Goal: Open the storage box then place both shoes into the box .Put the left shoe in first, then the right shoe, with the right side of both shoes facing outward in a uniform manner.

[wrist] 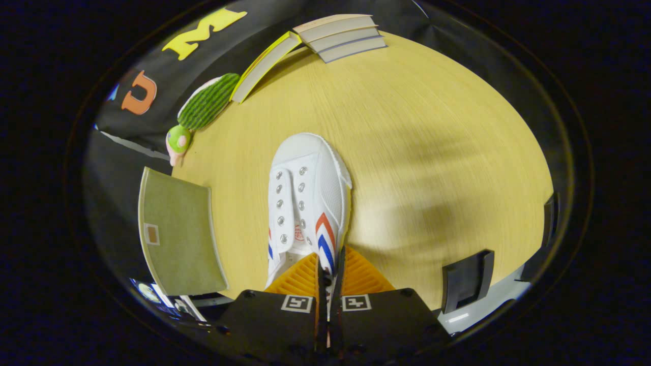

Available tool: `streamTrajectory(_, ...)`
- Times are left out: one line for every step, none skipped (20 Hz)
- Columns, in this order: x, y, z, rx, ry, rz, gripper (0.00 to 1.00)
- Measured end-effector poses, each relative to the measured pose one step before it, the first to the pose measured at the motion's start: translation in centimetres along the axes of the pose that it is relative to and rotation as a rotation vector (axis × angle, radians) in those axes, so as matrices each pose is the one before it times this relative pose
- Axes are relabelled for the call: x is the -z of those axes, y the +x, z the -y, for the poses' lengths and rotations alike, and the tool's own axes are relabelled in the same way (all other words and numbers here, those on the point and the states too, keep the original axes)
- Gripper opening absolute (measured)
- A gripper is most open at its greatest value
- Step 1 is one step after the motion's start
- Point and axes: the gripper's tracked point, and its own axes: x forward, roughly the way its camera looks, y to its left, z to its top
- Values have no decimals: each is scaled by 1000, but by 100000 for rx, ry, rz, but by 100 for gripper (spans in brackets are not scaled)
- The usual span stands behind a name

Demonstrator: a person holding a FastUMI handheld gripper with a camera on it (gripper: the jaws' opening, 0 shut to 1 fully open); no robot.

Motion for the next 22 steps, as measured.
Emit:
streamTrajectory(279,-254,-272,-847,1824,-667,8)
streamTrajectory(381,-397,-329,-273,1284,-338,7)
streamTrajectory(356,-404,-349,104,-309,219,7)
streamTrajectory(372,-715,-508,236,-680,874,7)
streamTrajectory(360,-630,-544,-230,-636,576,7)
streamTrajectory(368,-802,-908,-772,-434,762,7)
streamTrajectory(456,-1003,-1258,-1246,-672,867,7)
streamTrajectory(435,-1081,-1294,-1151,-1168,977,7)
streamTrajectory(554,-1132,-1358,-935,-1480,1125,7)
streamTrajectory(409,-917,-1341,-873,-2058,805,7)
streamTrajectory(326,-1114,-1715,-1132,-2114,1338,7)
streamTrajectory(295,-928,-1515,-1296,-2224,1027,7)
streamTrajectory(229,-972,-1874,-1513,-2967,1166,7)
streamTrajectory(233,-1039,-2011,-1793,-3144,1294,7)
streamTrajectory(112,-746,-1926,-1956,-2735,795,7)
streamTrajectory(313,-881,-1867,-2137,-1892,266,7)
streamTrajectory(-116,-536,-1782,-1749,-1775,126,7)
streamTrajectory(-295,-174,-1456,-875,-1604,736,7)
streamTrajectory(-542,48,-1642,-489,-2231,1331,7)
streamTrajectory(-414,177,-1098,-128,-974,897,7)
streamTrajectory(-233,666,-1173,-141,294,373,7)
streamTrajectory(-236,585,-1074,-326,1305,-29,7)
